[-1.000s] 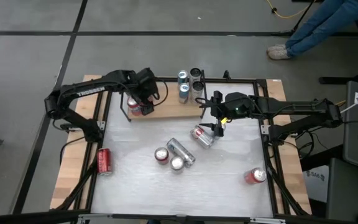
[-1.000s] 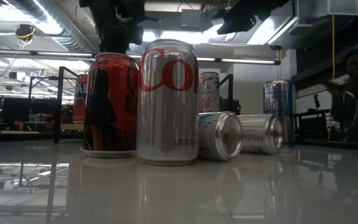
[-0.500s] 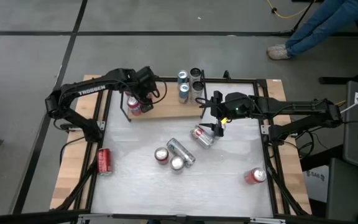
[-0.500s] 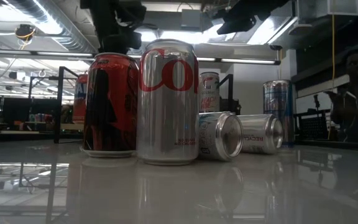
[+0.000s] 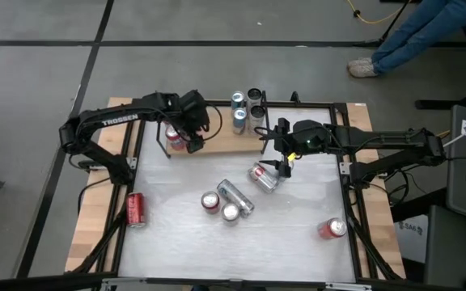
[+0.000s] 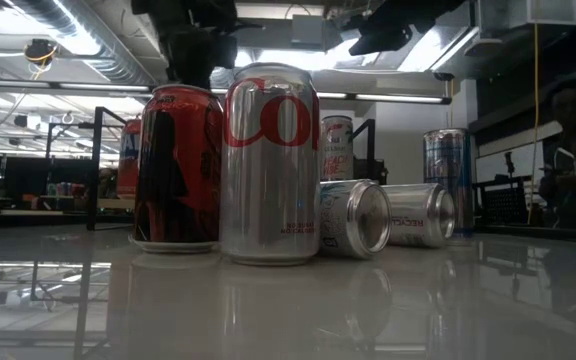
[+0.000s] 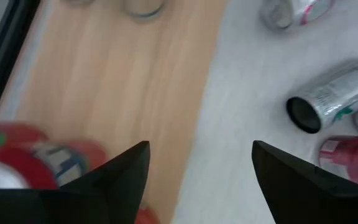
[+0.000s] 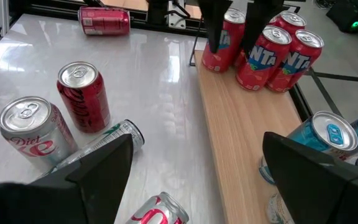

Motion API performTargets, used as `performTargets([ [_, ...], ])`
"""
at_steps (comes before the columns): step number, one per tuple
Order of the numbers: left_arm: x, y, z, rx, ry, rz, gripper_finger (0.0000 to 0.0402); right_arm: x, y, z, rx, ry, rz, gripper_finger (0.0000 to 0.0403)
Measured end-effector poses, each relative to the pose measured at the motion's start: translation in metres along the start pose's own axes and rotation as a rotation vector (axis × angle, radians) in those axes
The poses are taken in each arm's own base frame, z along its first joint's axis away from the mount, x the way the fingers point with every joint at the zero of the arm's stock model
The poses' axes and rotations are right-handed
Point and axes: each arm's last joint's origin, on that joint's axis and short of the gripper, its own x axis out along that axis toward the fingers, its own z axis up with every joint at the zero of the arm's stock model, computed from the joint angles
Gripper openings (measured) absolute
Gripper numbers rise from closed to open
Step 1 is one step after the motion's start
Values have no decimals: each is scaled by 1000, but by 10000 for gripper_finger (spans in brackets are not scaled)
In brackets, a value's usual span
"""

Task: Place canned beverage on shelf
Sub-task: Put the red black soda can on the shelf

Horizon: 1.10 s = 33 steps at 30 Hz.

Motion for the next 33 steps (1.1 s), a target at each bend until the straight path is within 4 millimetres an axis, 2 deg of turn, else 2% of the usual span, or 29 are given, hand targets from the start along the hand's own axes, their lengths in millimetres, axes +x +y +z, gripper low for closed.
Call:
performTargets([
  [19,3,-51,3,120,-40,-80,275,0,0,0,0,0,0,349],
  [26,3,-73,0,161,-31,-113,331,0,0,0,2,0,0,349],
  [30,2,-88,-4,118,-16,-139,367,0,0,0,3,0,0,349],
  [33,2,-99,-7,69,-3,-158,378,0,0,0,3,0,0,349],
])
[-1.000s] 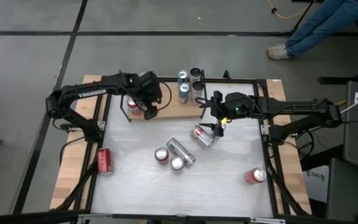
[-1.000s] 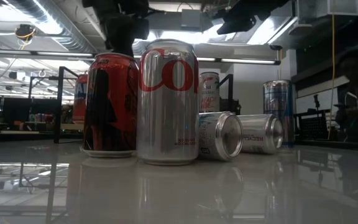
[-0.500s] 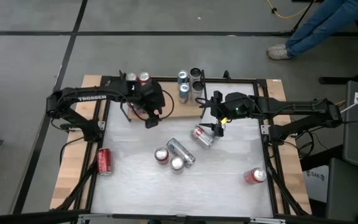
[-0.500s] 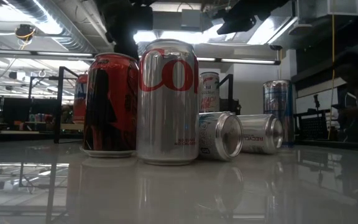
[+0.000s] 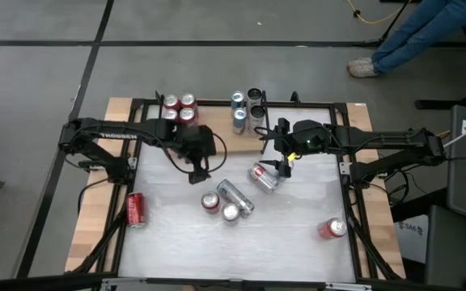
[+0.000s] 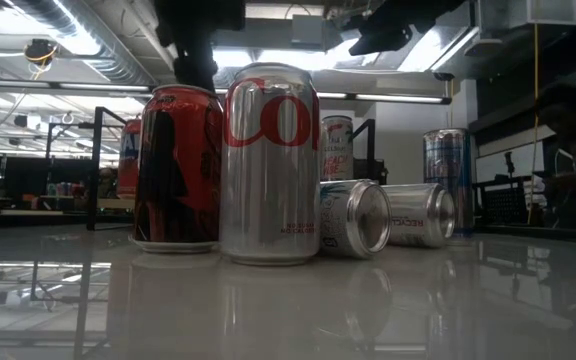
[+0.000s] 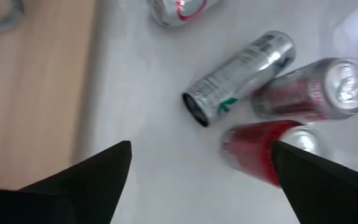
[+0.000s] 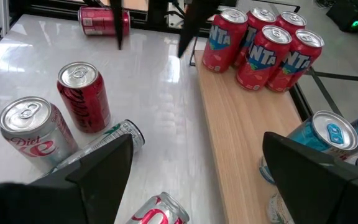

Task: Place canned beverage on shelf
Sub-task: Put the red black soda can on the shelf

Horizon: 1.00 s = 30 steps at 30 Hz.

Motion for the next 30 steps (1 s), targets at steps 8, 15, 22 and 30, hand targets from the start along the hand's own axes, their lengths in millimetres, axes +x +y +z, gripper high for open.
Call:
performTargets([
  [8,2,-39,-4,-21,-34,-64,380,0,1,0,2,-6,35,349],
  [15,2,-70,-12,-252,-83,-38,380,0,1,0,85,-4,36,349],
  [22,1,-92,-23,-492,-146,18,380,0,1,0,87,-4,36,349],
  [30,17,-111,-32,-519,-161,85,380,0,1,0,87,-4,35,349],
])
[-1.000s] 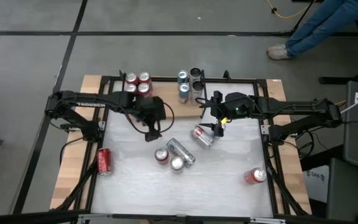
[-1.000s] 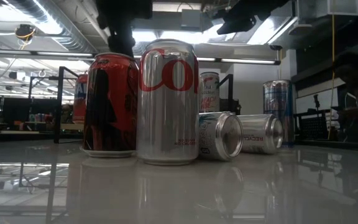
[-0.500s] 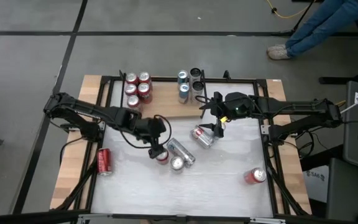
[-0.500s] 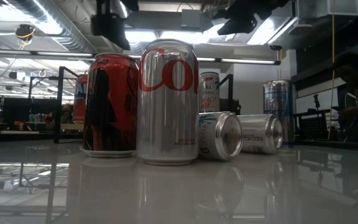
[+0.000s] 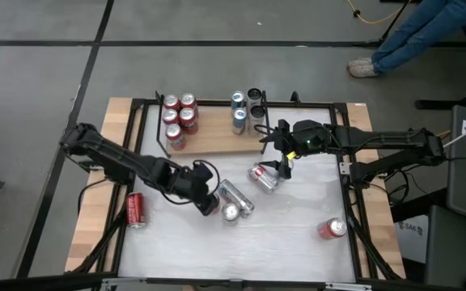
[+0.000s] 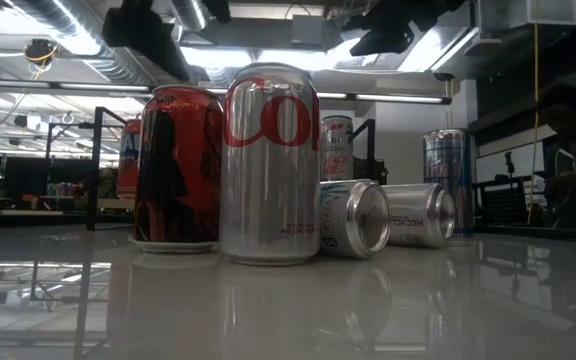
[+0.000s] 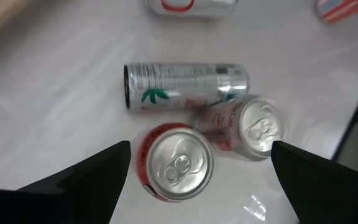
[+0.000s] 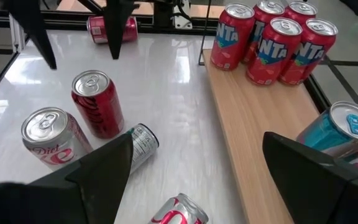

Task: Place canned beverage on shelf
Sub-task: Put the red black soda can on the shelf

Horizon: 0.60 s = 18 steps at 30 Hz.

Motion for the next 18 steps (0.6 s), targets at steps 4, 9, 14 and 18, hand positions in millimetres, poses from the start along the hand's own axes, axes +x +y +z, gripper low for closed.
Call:
performTargets([
  [4,17,-5,-9,0,24,43,380,0,0,0,0,2,0,349],
  [9,35,-7,-16,9,41,94,380,0,0,0,0,2,0,349],
  [14,46,-8,-19,19,55,122,380,0,0,0,0,3,0,349],
  [18,52,-8,-22,31,67,140,380,0,0,0,0,4,0,349],
])
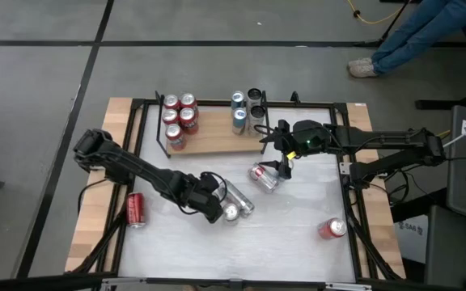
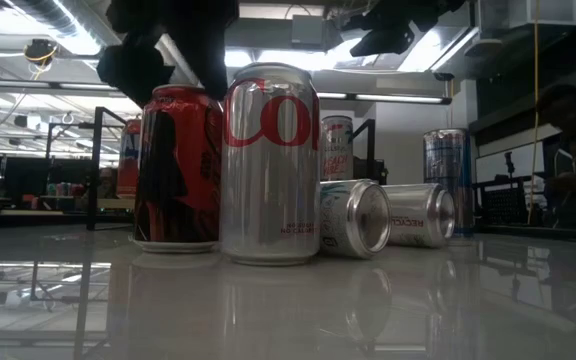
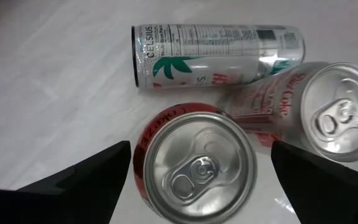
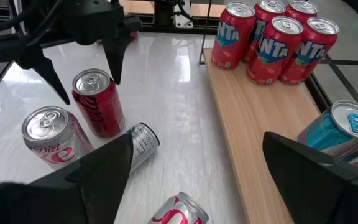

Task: Place canned beverage on shelf
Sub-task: Put the red black soda can on the shelf

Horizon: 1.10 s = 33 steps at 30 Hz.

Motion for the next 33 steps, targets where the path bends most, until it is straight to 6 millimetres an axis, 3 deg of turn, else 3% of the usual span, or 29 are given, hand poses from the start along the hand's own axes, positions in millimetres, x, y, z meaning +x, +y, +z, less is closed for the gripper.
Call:
performTargets([
  [10,10,-1,-3,38,14,27,373,0,0,0,0,3,0,349],
  [23,10,-1,0,217,18,23,279,0,0,0,-1,3,0,349],
  [33,14,6,14,466,73,-27,279,0,0,0,0,3,0,349],
])
